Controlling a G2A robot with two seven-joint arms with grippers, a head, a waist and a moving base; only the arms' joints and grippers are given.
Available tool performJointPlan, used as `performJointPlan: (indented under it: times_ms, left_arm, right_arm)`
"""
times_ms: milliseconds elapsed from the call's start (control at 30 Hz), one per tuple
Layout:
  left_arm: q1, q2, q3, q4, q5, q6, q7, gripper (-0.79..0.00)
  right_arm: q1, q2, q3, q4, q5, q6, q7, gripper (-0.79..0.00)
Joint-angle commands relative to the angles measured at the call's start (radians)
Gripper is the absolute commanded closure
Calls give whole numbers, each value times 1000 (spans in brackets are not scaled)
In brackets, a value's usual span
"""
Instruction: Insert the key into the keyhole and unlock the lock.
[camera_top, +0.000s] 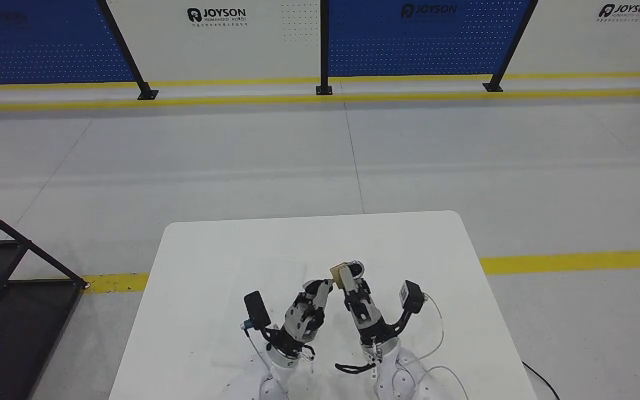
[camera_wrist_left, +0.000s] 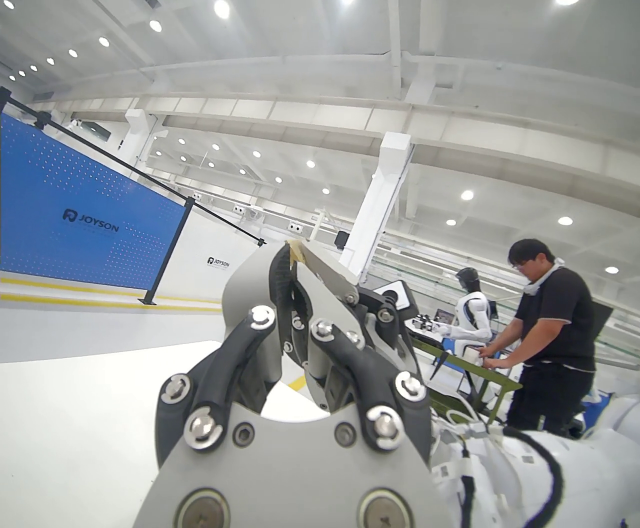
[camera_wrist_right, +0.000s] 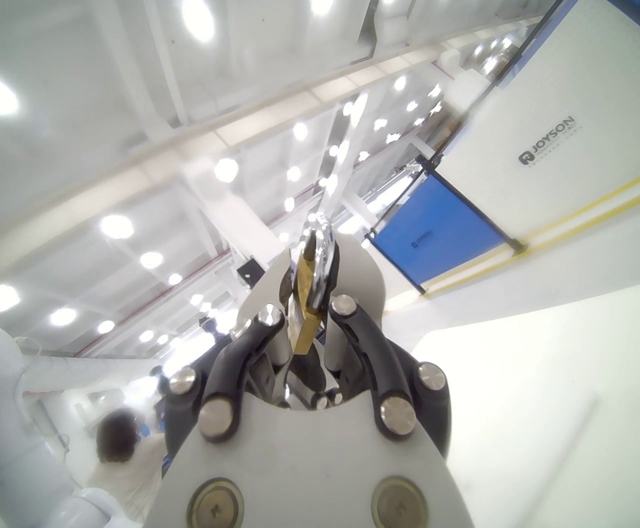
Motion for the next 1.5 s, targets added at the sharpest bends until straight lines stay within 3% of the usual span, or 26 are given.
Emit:
performJointPlan:
  times_ms: [0,300,733,1033,1133,1333,1467]
  left_arm:
    - [-6,0,6,9,28,29,33,0]
    - [-36,3,27,56,183,213,147,0]
    - [-65,11,37,95,317,431,197,0]
    - [-65,13,43,88,248,396,201,0]
    - [-63,15,42,82,208,347,195,-148]
    - [-48,24,33,64,164,282,183,-203]
    - [-32,32,28,53,113,177,131,-222]
  right_arm:
    - [-1,0,1,-2,2,5,7,0]
    - [-5,0,4,-11,14,26,28,0]
    - [-9,1,7,-18,26,40,44,0]
    - [-11,0,7,-22,25,44,41,0]
    - [-12,0,8,-22,22,44,39,0]
    - [-12,0,10,-23,18,44,34,0]
    - [-12,0,12,-22,15,45,29,0]
